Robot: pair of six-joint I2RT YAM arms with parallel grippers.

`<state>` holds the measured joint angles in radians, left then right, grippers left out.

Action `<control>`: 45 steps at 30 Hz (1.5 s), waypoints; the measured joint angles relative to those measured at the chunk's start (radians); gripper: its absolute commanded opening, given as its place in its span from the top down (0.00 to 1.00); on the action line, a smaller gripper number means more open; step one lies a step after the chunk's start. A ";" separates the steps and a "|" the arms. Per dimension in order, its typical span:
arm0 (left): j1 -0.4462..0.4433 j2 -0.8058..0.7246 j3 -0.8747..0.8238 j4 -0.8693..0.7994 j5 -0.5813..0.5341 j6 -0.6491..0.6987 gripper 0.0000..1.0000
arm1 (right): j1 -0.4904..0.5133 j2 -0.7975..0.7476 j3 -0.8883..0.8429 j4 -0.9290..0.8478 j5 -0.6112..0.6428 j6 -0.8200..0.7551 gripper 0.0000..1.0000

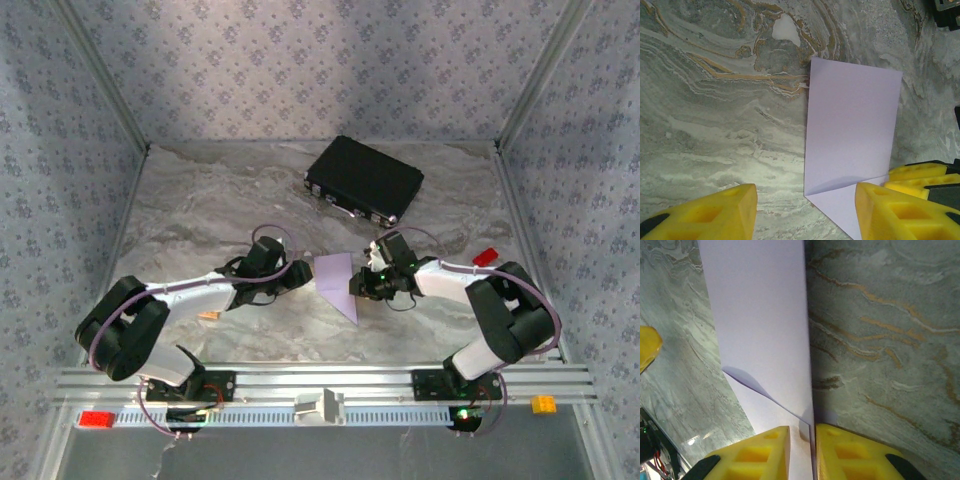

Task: Fold a paper plane with a square sheet of paper (pick it up from the middle)
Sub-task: Fourth fold the wing at the center of the table.

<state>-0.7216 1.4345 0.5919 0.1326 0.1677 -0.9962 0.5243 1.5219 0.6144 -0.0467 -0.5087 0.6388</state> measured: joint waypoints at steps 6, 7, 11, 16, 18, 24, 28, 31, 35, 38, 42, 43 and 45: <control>0.000 0.016 0.000 0.001 0.003 -0.003 0.46 | 0.002 -0.003 0.000 -0.012 0.000 0.000 0.74; 0.000 0.018 0.000 0.001 0.003 -0.004 0.46 | 0.003 -0.003 0.000 -0.014 0.000 0.000 0.75; 0.000 0.021 0.000 0.001 0.003 -0.008 0.46 | 0.006 -0.004 0.000 -0.018 0.000 0.000 0.75; 0.000 0.021 0.000 0.001 0.003 -0.011 0.46 | 0.009 -0.015 0.002 -0.035 0.006 -0.004 0.76; 0.000 0.021 0.000 0.001 0.003 -0.011 0.46 | 0.012 -0.024 0.007 -0.045 0.014 -0.011 0.75; 0.000 0.026 0.000 0.002 0.004 -0.011 0.46 | 0.018 -0.039 0.020 -0.057 0.024 -0.026 0.76; 0.000 0.027 0.000 0.002 0.004 -0.011 0.46 | 0.020 -0.039 0.020 -0.059 0.024 -0.026 0.76; 0.000 0.027 0.000 0.002 0.004 -0.011 0.47 | 0.022 -0.039 0.021 -0.062 0.028 -0.026 0.77; 0.002 0.029 0.000 0.006 0.023 -0.011 0.52 | 0.024 -0.039 0.023 -0.071 0.040 -0.026 0.77; 0.002 0.056 0.018 0.012 0.050 0.000 0.56 | 0.024 -0.039 0.023 -0.071 0.042 -0.026 0.76; 0.002 0.128 0.086 0.016 0.087 0.019 0.60 | 0.024 -0.039 0.023 -0.071 0.042 -0.026 0.76; 0.002 0.150 0.110 0.020 0.098 0.024 0.62 | 0.024 -0.039 0.023 -0.071 0.042 -0.026 0.76; 0.002 0.186 0.151 0.023 0.113 0.035 0.63 | 0.024 -0.039 0.023 -0.071 0.042 -0.026 0.76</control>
<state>-0.7200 1.6203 0.7429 0.1555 0.2810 -0.9611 0.5488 1.4834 0.6369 -0.1173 -0.4671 0.6128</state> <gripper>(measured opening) 0.382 0.238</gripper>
